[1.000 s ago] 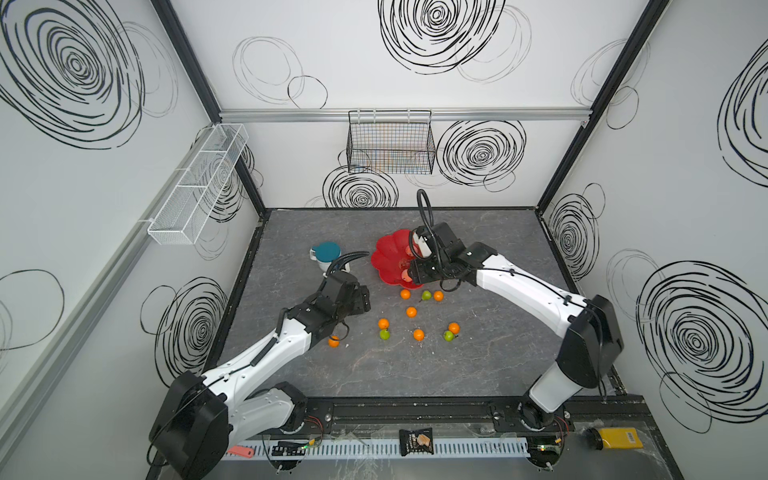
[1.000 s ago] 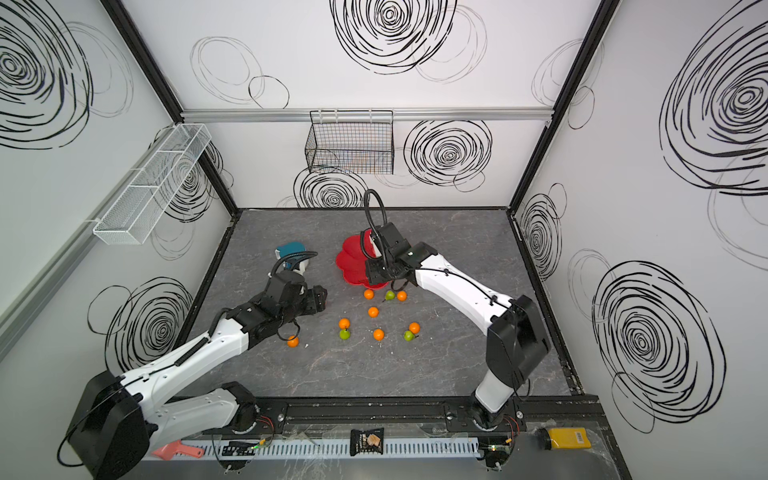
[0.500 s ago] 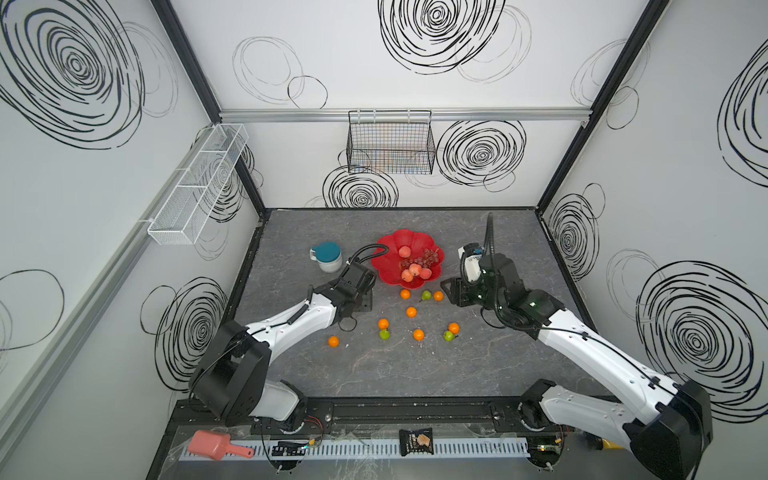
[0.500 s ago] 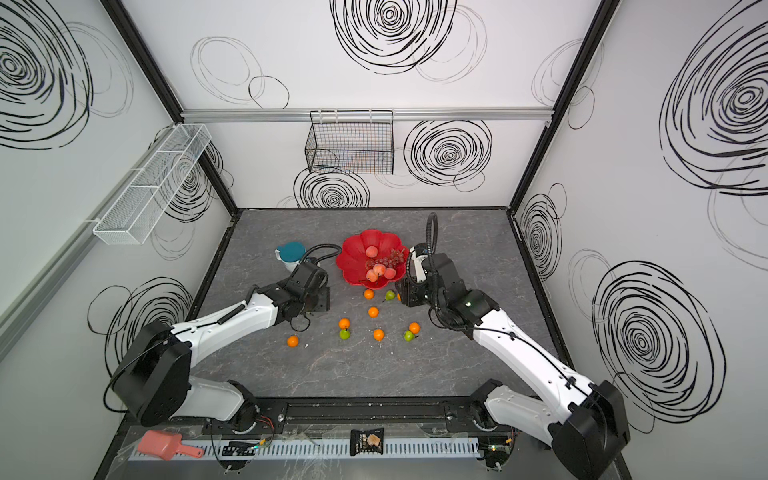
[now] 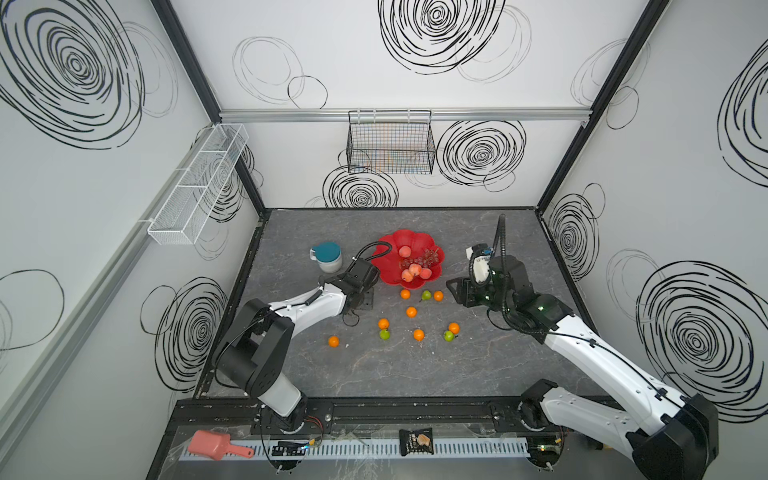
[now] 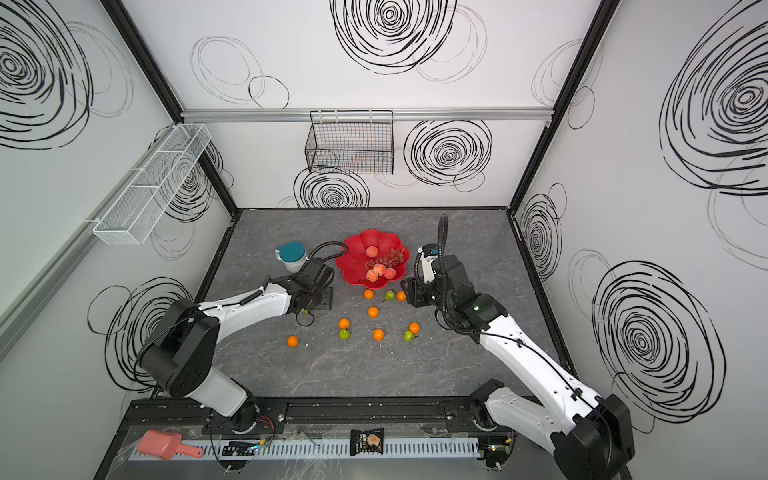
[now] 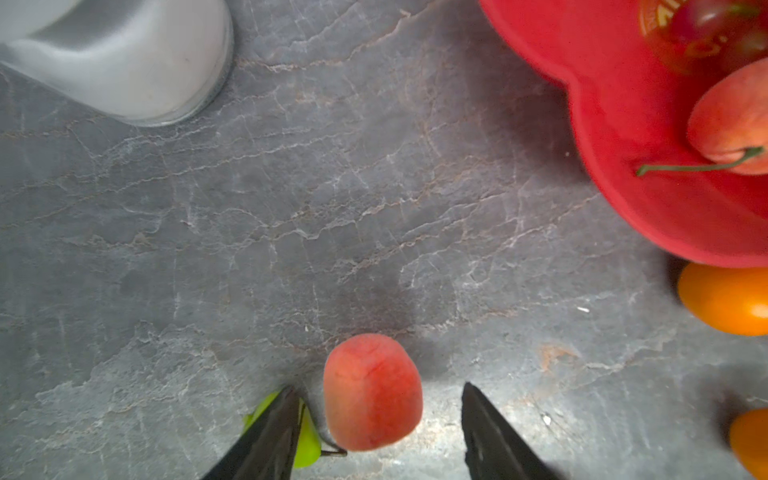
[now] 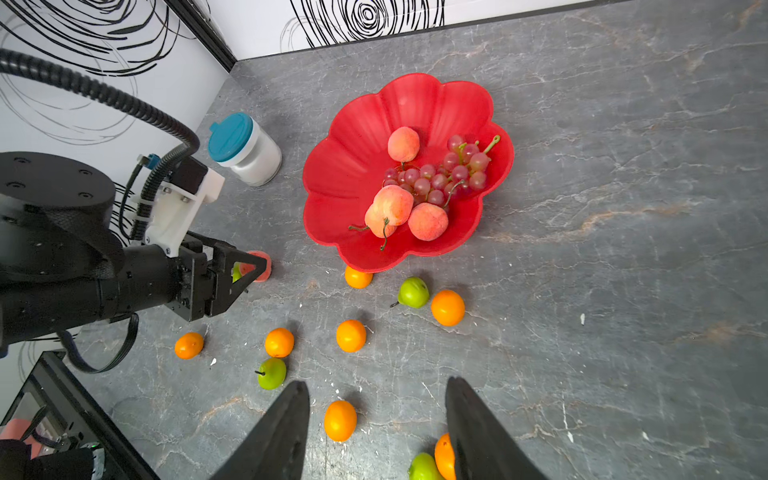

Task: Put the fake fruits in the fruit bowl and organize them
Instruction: 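Lower the left gripper around the pink peach near the jar and close it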

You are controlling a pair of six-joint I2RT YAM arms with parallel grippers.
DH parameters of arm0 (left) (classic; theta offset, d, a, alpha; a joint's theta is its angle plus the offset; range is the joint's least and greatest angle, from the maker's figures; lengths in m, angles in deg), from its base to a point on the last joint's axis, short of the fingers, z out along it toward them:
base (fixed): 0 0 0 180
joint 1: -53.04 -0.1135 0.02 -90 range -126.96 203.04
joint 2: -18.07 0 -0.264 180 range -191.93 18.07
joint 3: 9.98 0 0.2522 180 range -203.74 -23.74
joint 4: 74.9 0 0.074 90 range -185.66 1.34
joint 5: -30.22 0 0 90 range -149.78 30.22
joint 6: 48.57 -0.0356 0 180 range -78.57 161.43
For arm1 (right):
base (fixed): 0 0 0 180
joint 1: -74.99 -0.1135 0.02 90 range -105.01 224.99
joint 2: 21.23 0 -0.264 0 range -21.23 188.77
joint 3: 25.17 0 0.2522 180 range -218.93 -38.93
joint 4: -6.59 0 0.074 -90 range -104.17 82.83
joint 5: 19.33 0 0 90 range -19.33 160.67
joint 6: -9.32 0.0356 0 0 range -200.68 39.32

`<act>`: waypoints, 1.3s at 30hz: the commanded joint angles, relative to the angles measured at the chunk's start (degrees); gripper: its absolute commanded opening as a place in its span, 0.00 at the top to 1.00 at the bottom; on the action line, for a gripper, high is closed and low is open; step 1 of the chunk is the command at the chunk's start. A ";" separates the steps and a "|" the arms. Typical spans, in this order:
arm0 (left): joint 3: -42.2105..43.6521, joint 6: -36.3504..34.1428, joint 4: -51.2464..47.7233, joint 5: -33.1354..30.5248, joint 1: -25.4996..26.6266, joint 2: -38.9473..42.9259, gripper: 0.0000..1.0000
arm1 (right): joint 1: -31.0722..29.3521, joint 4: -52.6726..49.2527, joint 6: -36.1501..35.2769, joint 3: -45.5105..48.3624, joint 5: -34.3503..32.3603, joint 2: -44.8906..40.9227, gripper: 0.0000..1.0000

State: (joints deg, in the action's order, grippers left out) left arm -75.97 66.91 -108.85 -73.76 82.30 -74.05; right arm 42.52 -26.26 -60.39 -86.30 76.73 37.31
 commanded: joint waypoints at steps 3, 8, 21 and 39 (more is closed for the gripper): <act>-2.09 -0.86 -0.74 0.26 -0.73 -1.96 0.36 | 0.64 -0.02 -0.67 0.02 1.06 -0.10 0.43; -2.35 -0.85 -1.00 0.35 -0.78 -3.19 0.39 | 0.74 -0.15 -0.52 0.17 1.49 0.23 0.43; -3.06 -2.36 -1.96 -0.41 -0.75 -5.96 0.47 | 0.73 -1.02 -0.34 -0.17 1.58 0.94 0.42; -3.59 -1.52 -3.73 -1.32 0.88 -2.55 0.58 | 0.76 -0.75 0.19 -0.39 0.98 1.14 0.42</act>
State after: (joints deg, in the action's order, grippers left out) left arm -77.94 64.83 -110.42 -74.04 82.32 -79.66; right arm 43.02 -26.66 -60.35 -86.30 78.11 38.38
